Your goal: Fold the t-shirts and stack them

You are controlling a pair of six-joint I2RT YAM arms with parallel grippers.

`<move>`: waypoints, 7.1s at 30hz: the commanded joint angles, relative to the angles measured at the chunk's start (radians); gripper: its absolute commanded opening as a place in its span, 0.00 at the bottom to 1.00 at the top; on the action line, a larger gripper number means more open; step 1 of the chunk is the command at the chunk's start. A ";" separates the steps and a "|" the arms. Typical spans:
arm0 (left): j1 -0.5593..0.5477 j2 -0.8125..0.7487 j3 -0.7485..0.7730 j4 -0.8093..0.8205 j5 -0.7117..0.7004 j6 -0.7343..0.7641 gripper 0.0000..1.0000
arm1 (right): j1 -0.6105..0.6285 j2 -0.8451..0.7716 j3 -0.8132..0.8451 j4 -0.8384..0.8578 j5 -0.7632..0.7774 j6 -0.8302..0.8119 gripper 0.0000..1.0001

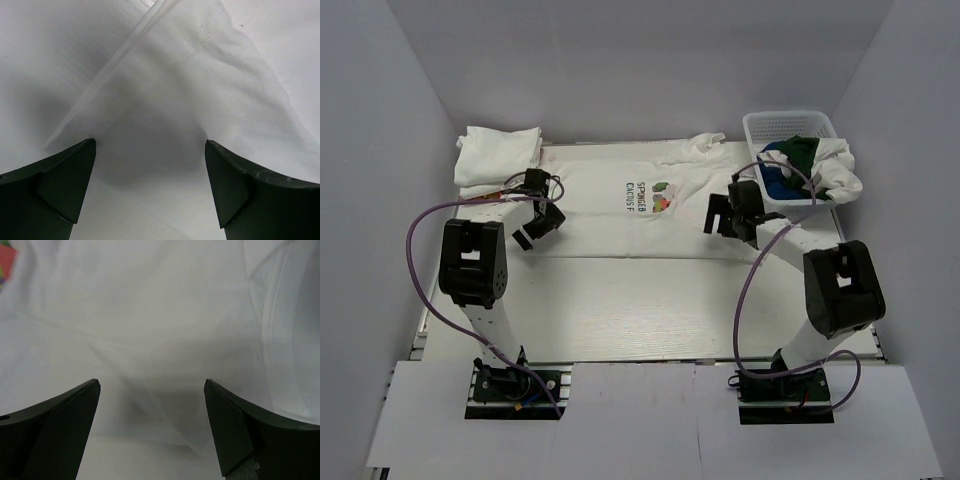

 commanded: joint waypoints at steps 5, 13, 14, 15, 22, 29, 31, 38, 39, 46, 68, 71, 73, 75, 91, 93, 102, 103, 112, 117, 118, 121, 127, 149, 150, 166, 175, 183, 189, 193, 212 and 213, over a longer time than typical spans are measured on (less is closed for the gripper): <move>0.016 0.014 -0.037 0.013 0.020 0.008 1.00 | -0.115 0.048 -0.126 -0.023 -0.081 0.139 0.90; 0.016 -0.035 -0.187 -0.103 -0.009 -0.041 1.00 | -0.179 -0.130 -0.340 -0.085 -0.243 0.249 0.90; 0.016 -0.058 -0.217 -0.112 -0.009 -0.056 1.00 | -0.179 -0.156 -0.369 -0.102 -0.215 0.257 0.90; 0.016 -0.084 -0.244 -0.138 -0.009 -0.079 1.00 | -0.175 -0.235 -0.405 -0.118 -0.215 0.260 0.90; -0.003 -0.363 -0.534 -0.224 0.028 -0.135 1.00 | -0.173 -0.571 -0.574 -0.314 -0.218 0.295 0.90; -0.003 -0.673 -0.564 -0.186 0.086 -0.150 1.00 | -0.153 -0.891 -0.527 -0.492 -0.186 0.253 0.90; -0.003 -0.673 -0.475 -0.176 0.071 -0.132 1.00 | -0.144 -0.870 -0.426 -0.497 -0.131 0.231 0.90; 0.027 -0.476 -0.113 -0.225 -0.049 -0.098 1.00 | -0.088 -0.591 -0.131 -0.351 -0.106 0.101 0.90; 0.027 -0.440 -0.079 -0.225 -0.070 -0.087 1.00 | -0.060 -0.562 -0.102 -0.328 -0.106 0.088 0.90; 0.064 -0.108 0.248 -0.330 -0.180 -0.112 1.00 | 0.014 -0.157 0.288 -0.210 -0.031 -0.080 0.90; 0.121 0.390 0.647 -0.370 -0.165 -0.084 0.87 | -0.032 0.798 1.140 -0.242 -0.171 -0.530 0.90; 0.121 0.426 0.671 -0.380 -0.156 -0.084 0.86 | -0.032 0.842 1.157 -0.215 -0.168 -0.444 0.90; 0.121 0.437 0.671 -0.380 -0.147 -0.084 0.81 | -0.037 0.862 1.192 -0.222 -0.209 -0.407 0.90; 0.130 0.448 0.671 -0.380 -0.136 -0.084 0.74 | -0.040 0.865 1.190 -0.196 -0.232 -0.395 0.90; 0.130 0.407 0.655 -0.370 -0.107 -0.053 0.00 | -0.031 0.712 1.046 -0.098 -0.254 -0.404 0.00; 0.130 0.379 0.635 -0.357 -0.118 -0.044 0.00 | -0.028 0.646 0.944 -0.043 -0.229 -0.392 0.00; 0.107 0.071 0.327 -0.307 -0.187 -0.063 0.00 | 0.000 0.226 0.433 0.138 -0.154 -0.423 0.00; 0.107 0.040 0.293 -0.291 -0.187 -0.076 0.00 | 0.011 0.171 0.360 0.147 -0.143 -0.426 0.00; 0.107 -0.260 -0.042 -0.196 -0.178 -0.086 0.00 | 0.060 -0.292 -0.066 0.135 0.001 -0.348 0.00; 0.098 -0.350 -0.128 -0.164 -0.159 -0.086 0.00 | 0.098 -0.490 -0.236 0.079 0.033 -0.277 0.00; 0.098 -0.359 -0.140 -0.164 -0.159 -0.086 0.00 | 0.103 -0.532 -0.248 0.065 0.038 -0.265 0.00; 0.098 -0.359 -0.140 -0.164 -0.170 -0.086 0.00 | 0.130 -0.589 -0.305 -0.006 0.049 -0.246 0.00; 0.098 -0.359 -0.178 -0.225 -0.210 -0.135 0.01 | 0.187 -0.617 -0.393 -0.087 0.069 -0.164 0.13; 0.098 -0.422 -0.210 -0.156 0.025 -0.086 1.00 | 0.204 -0.528 -0.325 -0.073 -0.249 -0.027 0.90; 0.098 -0.413 -0.220 -0.143 0.034 -0.086 1.00 | 0.201 -0.467 -0.310 -0.073 -0.247 -0.028 0.90; 0.098 -0.328 -0.255 -0.106 0.023 -0.057 1.00 | 0.264 -0.397 -0.311 -0.179 -0.147 -0.013 0.00; 0.098 -0.328 -0.255 -0.106 0.023 -0.047 1.00 | 0.288 -0.354 -0.111 -0.360 -0.310 0.007 0.00; 0.098 -0.339 -0.246 -0.106 0.023 -0.047 1.00 | 0.290 -0.308 -0.028 -0.593 -0.338 0.073 0.49; 0.098 -0.339 -0.237 -0.106 0.023 -0.038 1.00 | 0.281 -0.348 -0.009 -0.583 -0.306 0.050 0.90; 0.098 -0.339 -0.246 -0.106 0.023 -0.038 1.00 | 0.252 -0.408 -0.037 -0.612 -0.134 0.068 0.90; 0.098 -0.290 -0.237 -0.095 0.043 -0.020 1.00 | 0.147 -0.221 -0.189 -0.365 -0.206 -0.050 0.40; 0.098 -0.290 -0.237 -0.095 0.043 -0.020 1.00 | 0.146 -0.222 -0.190 -0.363 -0.218 -0.038 0.24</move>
